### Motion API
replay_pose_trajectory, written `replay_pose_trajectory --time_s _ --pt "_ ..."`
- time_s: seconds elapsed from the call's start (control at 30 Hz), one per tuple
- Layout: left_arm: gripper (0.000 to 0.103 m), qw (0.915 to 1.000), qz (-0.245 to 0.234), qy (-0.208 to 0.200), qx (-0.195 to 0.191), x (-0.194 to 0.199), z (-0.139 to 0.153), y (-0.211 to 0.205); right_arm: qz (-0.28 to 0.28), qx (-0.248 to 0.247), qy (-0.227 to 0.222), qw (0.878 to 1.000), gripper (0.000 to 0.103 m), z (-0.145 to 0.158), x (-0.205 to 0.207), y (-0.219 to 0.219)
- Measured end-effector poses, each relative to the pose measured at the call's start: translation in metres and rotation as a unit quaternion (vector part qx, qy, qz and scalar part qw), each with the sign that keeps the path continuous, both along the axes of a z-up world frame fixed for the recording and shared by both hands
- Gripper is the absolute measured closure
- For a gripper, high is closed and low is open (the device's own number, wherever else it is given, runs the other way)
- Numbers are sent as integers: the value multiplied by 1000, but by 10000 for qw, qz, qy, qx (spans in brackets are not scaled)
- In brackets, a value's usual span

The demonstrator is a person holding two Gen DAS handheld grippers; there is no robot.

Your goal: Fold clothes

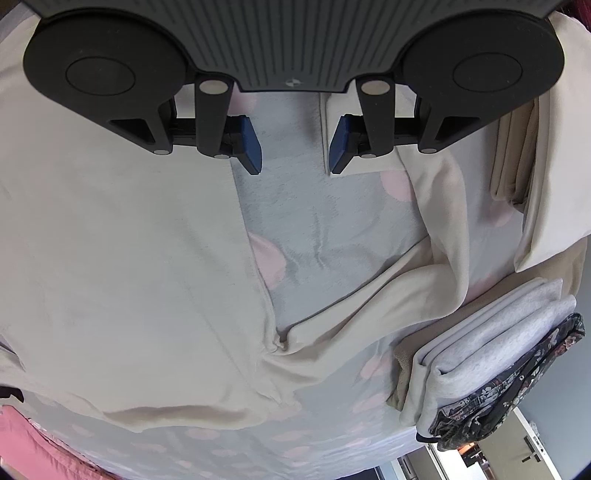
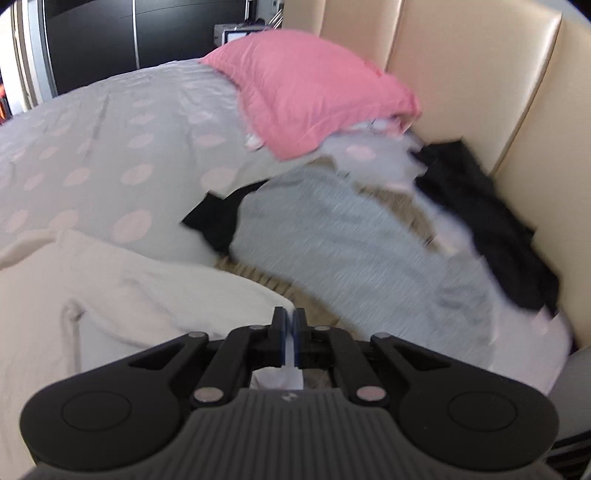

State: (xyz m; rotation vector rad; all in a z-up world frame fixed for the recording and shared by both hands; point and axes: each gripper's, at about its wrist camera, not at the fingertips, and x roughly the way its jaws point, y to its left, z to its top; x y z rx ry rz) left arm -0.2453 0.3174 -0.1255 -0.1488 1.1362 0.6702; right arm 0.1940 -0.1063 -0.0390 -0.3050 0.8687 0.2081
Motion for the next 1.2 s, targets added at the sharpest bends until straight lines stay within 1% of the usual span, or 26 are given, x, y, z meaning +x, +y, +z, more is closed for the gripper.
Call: replay_pose_trajectory --time_s 0.13,0.33,0.47,0.67,0.7,0.77,0.9,0.97,1.1,1.2 --pt "65 10000 85 6 -2 -2 -1 -1 -65 -427 -354 9984 99 16 13 4" --pt "65 9998 208 64 -37 -4 -5 3 -358 -345 -190 9986 97 3 36 -3" --pt "65 9998 135 106 -49 0 -8 2 -496 -99 -173 9986 97 3 33 -18" --pt "65 9999 -87 133 11 4 -10 -7 -631 535 -18 9966 95 6 7 -52" --pt "64 9999 -101 128 12 4 -10 -7 -642 616 26 9960 94 4 0 -57" --pt "64 9999 -109 115 7 4 -9 -8 -648 735 128 9951 87 -1 -15 -66" --pt "64 9999 -109 106 -7 4 -9 -8 -614 986 351 9926 81 -12 -38 -76" --pt "64 9999 -122 97 -4 4 -8 -9 -571 1109 464 9911 73 -17 -46 -78" --pt "64 9999 -114 69 13 2 -7 -10 -490 954 482 9931 72 -31 -49 -72" --pt "64 10000 -58 53 23 0 -7 -10 -514 1163 640 9898 72 -41 -47 -74"
